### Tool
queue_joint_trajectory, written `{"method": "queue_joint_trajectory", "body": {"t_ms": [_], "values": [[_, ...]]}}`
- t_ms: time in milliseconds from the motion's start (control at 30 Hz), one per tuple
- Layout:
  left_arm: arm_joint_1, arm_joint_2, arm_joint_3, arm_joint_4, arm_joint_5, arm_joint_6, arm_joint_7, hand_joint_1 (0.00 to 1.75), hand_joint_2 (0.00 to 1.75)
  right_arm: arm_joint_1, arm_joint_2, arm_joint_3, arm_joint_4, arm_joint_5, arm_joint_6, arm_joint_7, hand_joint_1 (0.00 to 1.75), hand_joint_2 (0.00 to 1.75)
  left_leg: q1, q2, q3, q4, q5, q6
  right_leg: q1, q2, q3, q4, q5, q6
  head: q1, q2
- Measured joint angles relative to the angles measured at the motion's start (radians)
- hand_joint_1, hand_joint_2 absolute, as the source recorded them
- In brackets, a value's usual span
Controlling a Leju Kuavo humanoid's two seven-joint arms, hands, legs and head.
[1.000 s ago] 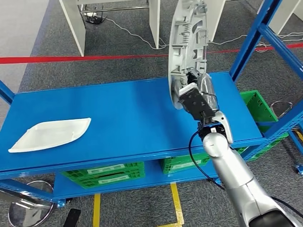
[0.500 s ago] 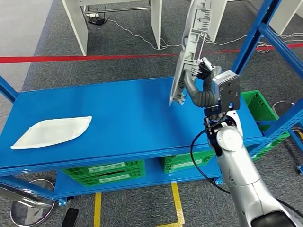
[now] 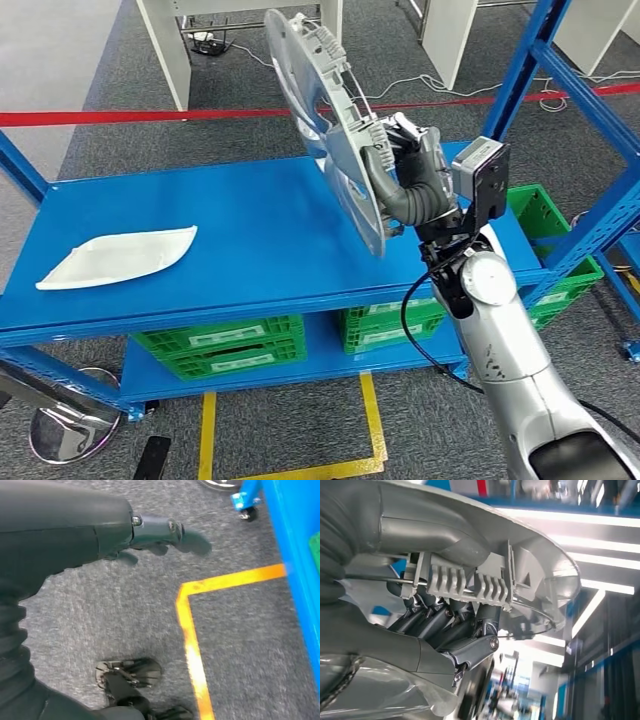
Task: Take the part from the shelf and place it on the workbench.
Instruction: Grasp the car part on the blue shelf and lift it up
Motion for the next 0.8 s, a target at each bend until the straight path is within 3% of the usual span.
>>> {"method": "queue_joint_trajectory", "body": {"t_ms": [67,100,133,200,233,267,300,367,433,467,500,567,600,633,733,767,800], "values": [[0.0,-0.002,0.0,0.0,0.0,0.0,0.001,0.0,1.75,-0.002,-0.003,0.004,0.0,-0.004,0.01,-0.003,1.75,1.75,0.002,0.003,-0.011,-0.008,0.022,0.01,0.0,0.001,-0.008,0.0,0.004,0.012,0.0,0.0],[-0.001,-0.002,0.001,0.0,0.0,0.0,0.001,0.0,1.75,-0.006,-0.005,0.006,0.001,-0.006,0.016,-0.005,1.75,1.75,0.005,0.006,-0.019,-0.014,0.037,0.017,0.001,0.002,-0.019,0.016,-0.017,0.016,0.001,0.0],[-0.003,-0.002,0.001,0.0,0.0,0.0,0.001,0.0,1.75,-0.01,-0.009,0.007,0.001,-0.008,0.02,-0.007,1.75,1.75,0.008,0.008,-0.031,-0.019,0.051,0.023,0.001,0.003,-0.035,0.052,-0.057,0.021,0.003,0.0],[-0.005,-0.003,0.002,0.0,0.0,0.0,0.002,0.0,1.75,-0.017,-0.015,0.01,0.001,-0.01,0.026,-0.009,1.75,1.75,0.009,0.009,-0.059,-0.019,0.075,0.029,-0.002,0.004,-0.071,0.175,-0.156,0.027,0.006,0.0],[-0.005,-0.004,0.003,0.0,0.0,0.0,0.002,0.0,1.75,-0.018,-0.017,0.011,0.001,-0.01,0.027,-0.009,1.75,1.75,0.009,0.009,-0.074,-0.018,0.086,0.029,-0.003,0.004,-0.081,0.237,-0.186,0.03,0.006,0.0],[-0.004,-0.005,0.005,0.0,0.0,0.0,0.002,0.0,1.75,-0.018,-0.018,0.012,0.001,-0.009,0.027,-0.01,1.75,1.75,0.008,0.009,-0.089,-0.016,0.097,0.028,-0.004,0.004,-0.079,0.276,-0.195,0.033,0.006,0.0],[-0.004,-0.005,0.006,0.0,0.0,0.0,0.002,0.0,1.75,-0.018,-0.019,0.012,0.002,-0.009,0.026,-0.011,1.75,1.75,0.009,0.01,-0.103,-0.015,0.107,0.026,-0.004,0.003,-0.061,0.282,-0.185,0.034,0.006,0.0],[-0.004,-0.006,0.006,0.0,0.0,0.0,0.003,0.0,1.75,-0.019,-0.021,0.011,0.001,-0.008,0.025,-0.015,1.75,1.75,0.009,0.01,-0.128,-0.01,0.125,0.021,-0.006,0.002,0.032,0.185,-0.143,0.034,0.007,0.0],[-0.005,-0.007,0.007,0.0,0.0,0.0,0.004,0.0,1.75,-0.022,-0.022,0.01,-0.001,-0.004,0.022,-0.018,1.75,1.75,0.007,0.009,-0.146,-0.003,0.14,0.012,-0.005,0.003,0.14,0.041,-0.144,0.03,0.006,0.0],[-0.005,-0.007,0.007,0.0,-0.001,0.0,0.004,0.0,1.75,-0.023,-0.022,0.009,-0.002,-0.003,0.021,-0.02,1.75,1.75,0.005,0.009,-0.151,-0.001,0.148,0.007,-0.004,0.004,0.168,-0.002,-0.155,0.028,0.006,0.0],[-0.004,-0.008,0.007,0.0,-0.001,0.0,0.004,0.0,1.75,-0.023,-0.023,0.009,-0.003,-0.002,0.02,-0.021,1.75,1.75,0.004,0.009,-0.156,-0.001,0.157,0.001,-0.002,0.005,0.177,-0.021,-0.162,0.024,0.006,0.0],[-0.003,-0.007,0.008,0.0,-0.001,0.0,0.005,0.0,1.75,-0.024,-0.023,0.009,-0.003,-0.001,0.019,-0.023,1.75,1.75,0.005,0.008,-0.163,-0.001,0.164,-0.01,-0.003,0.004,0.16,-0.025,-0.149,0.009,0.006,0.0],[-0.002,-0.007,0.008,0.0,-0.001,0.0,0.005,0.0,1.75,-0.024,-0.023,0.009,-0.004,0.0,0.018,-0.024,1.75,1.75,0.006,0.007,-0.17,0.009,0.147,-0.017,-0.005,0.003,0.151,-0.025,-0.139,-0.002,0.004,0.0],[-0.001,-0.007,0.008,0.0,-0.001,0.0,0.005,0.0,1.75,-0.025,-0.023,0.009,-0.004,0.001,0.016,-0.024,1.75,1.75,0.008,0.006,-0.181,0.038,0.11,-0.023,-0.007,0.001,0.14,-0.027,-0.127,-0.011,0.002,0.0],[0.0,-0.007,0.008,0.0,-0.001,0.0,0.005,0.0,1.75,-0.023,-0.024,0.007,-0.005,0.004,0.008,-0.025,1.75,1.75,0.013,0.006,-0.217,0.22,-0.034,-0.036,-0.007,-0.001,0.103,-0.026,-0.093,-0.02,-0.002,0.0],[0.0,-0.008,0.008,0.0,-0.001,0.0,0.005,0.0,1.75,-0.022,-0.024,0.006,-0.005,0.005,0.006,-0.026,1.75,1.75,0.014,0.006,-0.219,0.273,-0.049,-0.038,-0.007,-0.001,0.088,-0.025,-0.082,-0.019,-0.002,0.0],[0.0,-0.008,0.008,0.0,-0.001,0.001,0.005,0.0,1.75,-0.02,-0.024,0.004,-0.005,0.005,0.005,-0.026,1.75,1.75,0.015,0.006,-0.208,0.297,-0.041,-0.039,-0.007,-0.001,0.073,-0.023,-0.071,-0.018,-0.002,0.0]]}}
